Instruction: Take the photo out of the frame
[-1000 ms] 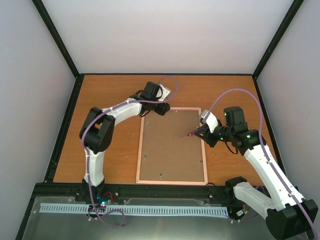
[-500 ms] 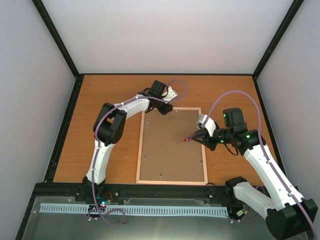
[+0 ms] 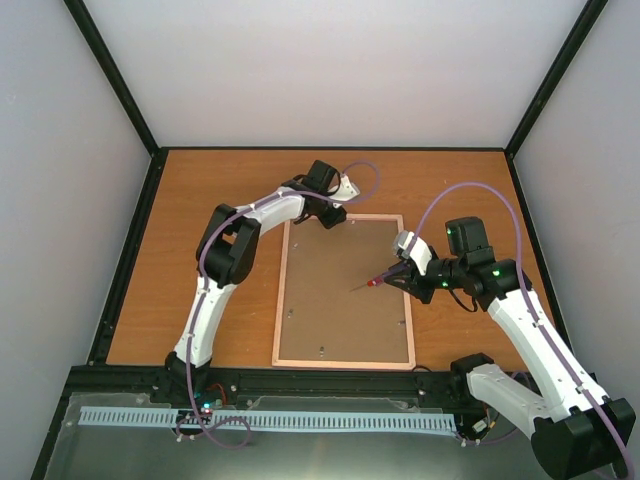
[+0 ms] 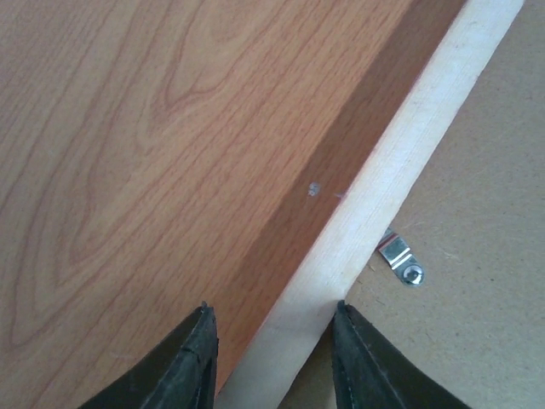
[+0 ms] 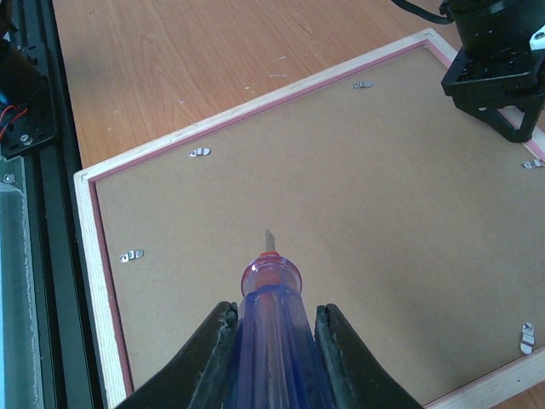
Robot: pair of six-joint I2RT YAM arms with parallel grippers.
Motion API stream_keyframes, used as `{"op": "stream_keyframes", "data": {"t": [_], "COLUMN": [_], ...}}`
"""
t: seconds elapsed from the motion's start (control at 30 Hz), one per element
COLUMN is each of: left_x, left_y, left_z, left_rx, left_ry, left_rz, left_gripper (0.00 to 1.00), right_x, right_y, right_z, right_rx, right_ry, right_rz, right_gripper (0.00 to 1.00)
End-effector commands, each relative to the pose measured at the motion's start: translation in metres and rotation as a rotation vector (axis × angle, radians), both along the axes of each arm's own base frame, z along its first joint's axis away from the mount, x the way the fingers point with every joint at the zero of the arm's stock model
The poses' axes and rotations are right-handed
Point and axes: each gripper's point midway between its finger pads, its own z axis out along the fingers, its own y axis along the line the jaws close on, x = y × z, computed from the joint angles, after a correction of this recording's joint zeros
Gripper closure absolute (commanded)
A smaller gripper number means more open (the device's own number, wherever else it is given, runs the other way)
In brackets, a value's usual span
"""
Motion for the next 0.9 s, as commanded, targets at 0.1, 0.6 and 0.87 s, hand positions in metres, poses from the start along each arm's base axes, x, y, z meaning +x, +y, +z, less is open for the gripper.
{"op": "stream_keyframes", "data": {"t": [0.1, 0.6, 0.87], "left_x": [0.010, 0.043, -0.052], "left_y": [0.036, 0.184, 0.205], "left_z": [-0.023, -0.040, -0.037], "left_rx": [0.043, 0.018, -0.068], "left_ry": [0.084, 0.329, 0.452], "left_rz": [0.081, 0.697, 0.913], "left_gripper": [0.68, 0.85, 0.86], "right_x": [0.002, 0.004, 0.007], "right_y": [0.002, 0.001, 0.000], "right_z": [0.019, 0.019, 0.015], "right_rx": [0.025, 0.023, 0.009], "right_ry": [-0.058, -0.067, -0.070], "right_rz": [0.012, 0.002, -0.003], "right_gripper": [0.97, 0.97, 0.97]}}
